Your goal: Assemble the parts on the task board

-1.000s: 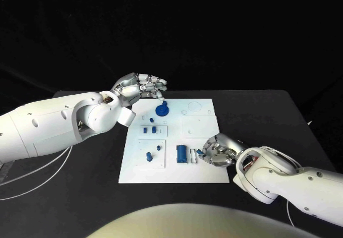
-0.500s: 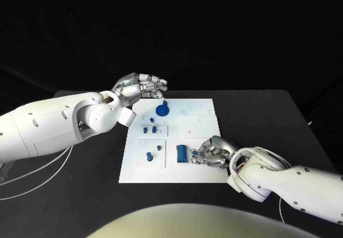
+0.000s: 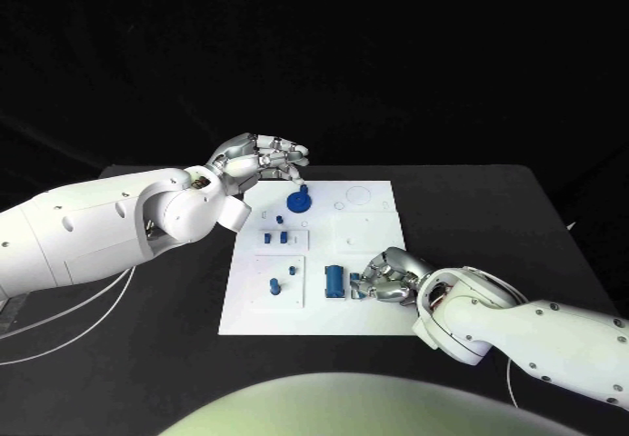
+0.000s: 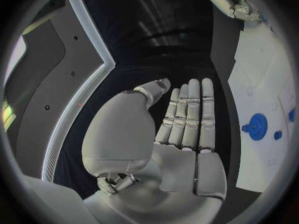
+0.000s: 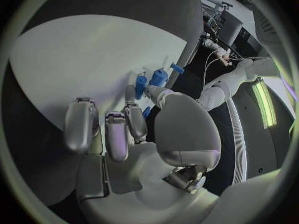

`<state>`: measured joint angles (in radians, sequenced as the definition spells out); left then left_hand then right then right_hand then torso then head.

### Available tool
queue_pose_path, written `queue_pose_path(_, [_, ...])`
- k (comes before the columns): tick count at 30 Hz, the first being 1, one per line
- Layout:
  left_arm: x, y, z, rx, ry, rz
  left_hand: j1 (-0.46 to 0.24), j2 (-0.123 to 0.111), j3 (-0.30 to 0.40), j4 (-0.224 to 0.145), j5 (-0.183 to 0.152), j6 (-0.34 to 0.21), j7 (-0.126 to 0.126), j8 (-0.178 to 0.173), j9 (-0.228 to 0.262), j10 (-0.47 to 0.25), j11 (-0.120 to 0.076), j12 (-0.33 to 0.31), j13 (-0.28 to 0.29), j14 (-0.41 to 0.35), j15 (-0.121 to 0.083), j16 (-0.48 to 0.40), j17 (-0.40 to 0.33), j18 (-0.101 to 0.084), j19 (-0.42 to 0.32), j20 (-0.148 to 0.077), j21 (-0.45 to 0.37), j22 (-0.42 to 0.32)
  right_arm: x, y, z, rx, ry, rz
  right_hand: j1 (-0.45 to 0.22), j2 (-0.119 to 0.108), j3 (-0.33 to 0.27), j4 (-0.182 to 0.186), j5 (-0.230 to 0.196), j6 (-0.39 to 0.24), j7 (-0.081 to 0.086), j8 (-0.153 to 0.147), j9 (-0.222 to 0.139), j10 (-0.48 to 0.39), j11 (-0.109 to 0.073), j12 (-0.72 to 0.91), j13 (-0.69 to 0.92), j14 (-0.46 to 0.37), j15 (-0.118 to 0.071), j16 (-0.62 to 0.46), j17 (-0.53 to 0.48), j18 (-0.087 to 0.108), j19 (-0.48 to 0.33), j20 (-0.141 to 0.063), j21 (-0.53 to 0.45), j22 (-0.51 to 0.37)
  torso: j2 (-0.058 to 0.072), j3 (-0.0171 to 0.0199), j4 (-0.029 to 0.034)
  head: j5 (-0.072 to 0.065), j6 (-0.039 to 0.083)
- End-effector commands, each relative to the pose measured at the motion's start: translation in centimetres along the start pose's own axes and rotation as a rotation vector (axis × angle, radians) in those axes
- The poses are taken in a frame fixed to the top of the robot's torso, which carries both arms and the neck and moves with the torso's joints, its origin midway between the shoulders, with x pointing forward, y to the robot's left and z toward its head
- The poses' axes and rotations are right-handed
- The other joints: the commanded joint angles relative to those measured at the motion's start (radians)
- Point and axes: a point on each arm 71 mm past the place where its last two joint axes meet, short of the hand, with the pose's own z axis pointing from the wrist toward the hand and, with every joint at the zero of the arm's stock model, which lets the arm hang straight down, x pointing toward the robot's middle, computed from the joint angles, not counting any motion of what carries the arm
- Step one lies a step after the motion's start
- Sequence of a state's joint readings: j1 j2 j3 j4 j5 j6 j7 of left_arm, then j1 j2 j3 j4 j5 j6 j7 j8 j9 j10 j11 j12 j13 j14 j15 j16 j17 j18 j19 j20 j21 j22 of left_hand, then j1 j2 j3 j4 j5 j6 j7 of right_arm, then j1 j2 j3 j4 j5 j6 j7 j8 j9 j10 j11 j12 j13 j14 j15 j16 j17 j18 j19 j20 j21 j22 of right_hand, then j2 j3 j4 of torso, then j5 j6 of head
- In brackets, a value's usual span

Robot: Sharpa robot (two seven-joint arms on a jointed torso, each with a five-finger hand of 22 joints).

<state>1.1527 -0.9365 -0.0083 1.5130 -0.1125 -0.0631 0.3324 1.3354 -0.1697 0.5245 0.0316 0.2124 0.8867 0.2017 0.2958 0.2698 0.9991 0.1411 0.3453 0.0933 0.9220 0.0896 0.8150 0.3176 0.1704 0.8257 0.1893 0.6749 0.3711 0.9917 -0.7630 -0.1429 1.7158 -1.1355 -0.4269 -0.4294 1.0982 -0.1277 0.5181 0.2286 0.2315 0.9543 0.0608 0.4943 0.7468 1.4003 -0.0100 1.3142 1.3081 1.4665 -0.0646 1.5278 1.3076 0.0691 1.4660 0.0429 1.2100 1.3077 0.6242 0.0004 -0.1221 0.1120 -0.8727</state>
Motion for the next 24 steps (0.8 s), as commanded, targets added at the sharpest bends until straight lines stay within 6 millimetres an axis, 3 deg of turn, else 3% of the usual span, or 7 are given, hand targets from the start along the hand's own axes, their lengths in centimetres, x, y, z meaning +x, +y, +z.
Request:
queue_pose_path(1, [0.32, -0.07, 0.08, 0.005, 0.022, -0.004, 0.001, 0.011, 0.002, 0.002, 0.005, -0.005, 0.001, -0.001, 0.002, -0.007, 0.003, 0.004, 0.001, -0.009, -0.002, 0.002, 0.001, 0.010, 0.004, 0.002, -0.003, -0.001, 0.32, 0.16, 0.08, -0.006, 0.011, -0.010, -0.018, -0.002, -0.008, 0.015, -0.016, 0.000, 0.003, -0.007, -0.004, 0.008, 0.001, 0.005, 0.028, 0.085, -0.009, 0.003, 0.167, -0.006, 0.023, -0.009, 0.005, 0.179, 0.000, 0.0002, -0.0013, 0.001, 0.000])
queue_pose_path(6, [0.31, -0.06, 0.08, 0.005, 0.022, -0.004, 0.001, 0.012, 0.002, 0.002, 0.005, -0.005, 0.001, 0.000, 0.002, -0.008, 0.003, 0.005, 0.002, -0.009, -0.002, 0.003, 0.002, 0.010, 0.005, 0.002, -0.003, -0.001, 0.27, 0.14, 0.12, -0.007, 0.005, -0.015, -0.055, 0.000, -0.035, 0.047, -0.066, 0.004, 0.004, -0.009, -0.007, 0.009, 0.002, 0.007, 0.031, 0.085, -0.007, 0.004, 0.168, -0.006, 0.023, -0.009, 0.006, 0.179, -0.001, -0.0002, -0.0018, 0.001, 0.000])
queue_pose_path(9, [0.30, -0.06, 0.08, 0.004, 0.022, -0.004, 0.001, 0.012, 0.002, 0.002, 0.005, -0.005, 0.001, 0.000, 0.002, -0.008, 0.003, 0.005, 0.002, -0.009, -0.002, 0.003, 0.002, 0.010, 0.005, 0.002, -0.003, -0.001, 0.25, 0.15, 0.12, -0.009, 0.004, -0.017, -0.085, -0.011, -0.074, 0.060, -0.032, 0.006, 0.005, -0.010, -0.007, 0.009, 0.002, 0.007, 0.032, 0.085, -0.007, 0.004, 0.168, -0.006, 0.023, -0.009, 0.005, 0.179, -0.001, -0.0004, -0.0021, 0.001, 0.000])
queue_pose_path(13, [0.30, -0.05, 0.08, 0.004, 0.022, -0.004, 0.001, 0.012, 0.002, 0.002, 0.005, -0.005, 0.001, 0.000, 0.002, -0.008, 0.003, 0.005, 0.002, -0.009, -0.002, 0.003, 0.002, 0.010, 0.005, 0.002, -0.003, -0.001, 0.26, 0.20, 0.08, -0.014, 0.004, -0.019, -0.101, -0.015, -0.102, 0.061, -0.041, 0.007, 0.004, -0.011, -0.008, 0.009, 0.002, 0.007, 0.032, 0.085, -0.008, 0.004, 0.168, -0.006, 0.022, -0.009, 0.004, 0.179, -0.001, 0.0000, -0.0018, 0.001, 0.000])
queue_pose_path(24, [0.22, -0.06, 0.03, 0.003, 0.020, -0.004, 0.001, 0.012, 0.002, 0.002, 0.005, -0.005, 0.001, 0.000, 0.002, -0.008, 0.003, 0.005, 0.002, -0.009, -0.002, 0.003, 0.002, 0.010, 0.005, 0.002, -0.003, -0.001, -0.05, -0.05, -0.43, -0.027, -0.008, -0.030, -0.089, -0.013, -0.111, 0.054, -0.033, 0.006, 0.002, -0.011, -0.008, 0.009, 0.000, 0.007, 0.033, 0.085, -0.009, 0.003, 0.166, -0.006, 0.022, -0.009, 0.005, 0.179, -0.001, -0.0002, -0.0018, 0.005, 0.000])
